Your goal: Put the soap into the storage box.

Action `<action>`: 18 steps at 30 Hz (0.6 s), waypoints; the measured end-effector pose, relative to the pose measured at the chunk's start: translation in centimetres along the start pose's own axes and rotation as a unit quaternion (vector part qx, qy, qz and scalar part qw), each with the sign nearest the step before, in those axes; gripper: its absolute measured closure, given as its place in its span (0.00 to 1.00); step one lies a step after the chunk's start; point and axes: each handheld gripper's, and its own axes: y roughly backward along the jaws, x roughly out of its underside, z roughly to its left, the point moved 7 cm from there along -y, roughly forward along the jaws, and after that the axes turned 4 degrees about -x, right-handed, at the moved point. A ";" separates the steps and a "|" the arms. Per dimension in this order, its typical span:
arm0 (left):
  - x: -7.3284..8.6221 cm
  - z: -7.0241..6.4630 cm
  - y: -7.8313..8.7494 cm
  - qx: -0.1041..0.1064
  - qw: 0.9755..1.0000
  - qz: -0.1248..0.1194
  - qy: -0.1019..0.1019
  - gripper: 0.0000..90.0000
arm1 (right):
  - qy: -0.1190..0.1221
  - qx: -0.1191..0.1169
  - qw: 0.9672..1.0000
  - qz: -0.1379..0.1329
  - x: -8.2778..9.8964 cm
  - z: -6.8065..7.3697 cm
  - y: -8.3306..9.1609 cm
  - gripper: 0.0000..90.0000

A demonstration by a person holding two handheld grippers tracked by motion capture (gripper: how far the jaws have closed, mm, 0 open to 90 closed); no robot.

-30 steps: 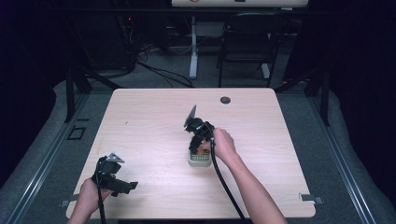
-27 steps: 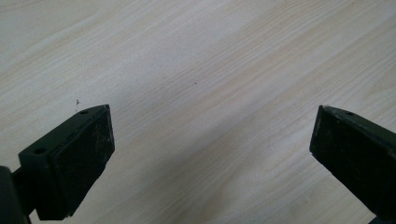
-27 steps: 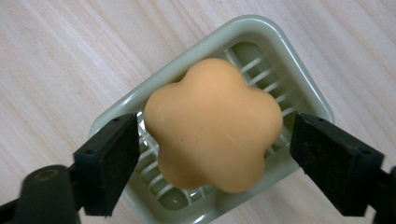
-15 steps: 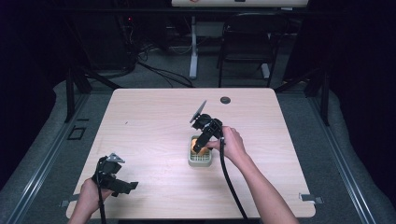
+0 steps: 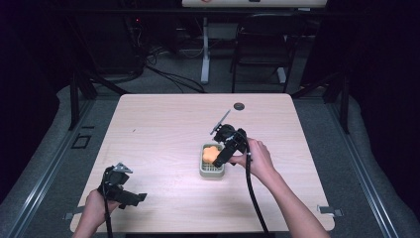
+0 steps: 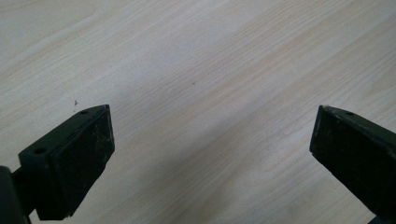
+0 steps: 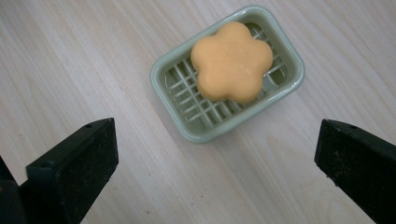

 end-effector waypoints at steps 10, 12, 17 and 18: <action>0.0 0.0 0.0 0.000 1.000 0.001 0.000 0.00 | -0.009 0.016 1.000 -0.004 4.0 -0.2 1.5 0.00; 0.0 0.0 0.0 -0.001 1.000 0.002 -0.001 0.00 | -0.015 0.019 1.000 -0.004 5.0 -0.4 1.8 0.00; 0.0 0.0 -0.1 -0.002 1.000 0.001 0.000 0.00 | -0.033 0.029 0.999 -0.003 7.7 -1.1 2.3 0.00; 0.0 0.0 -0.1 -0.002 1.000 0.001 0.000 0.00 | -0.033 0.032 0.999 0.001 8.2 -1.2 2.4 0.00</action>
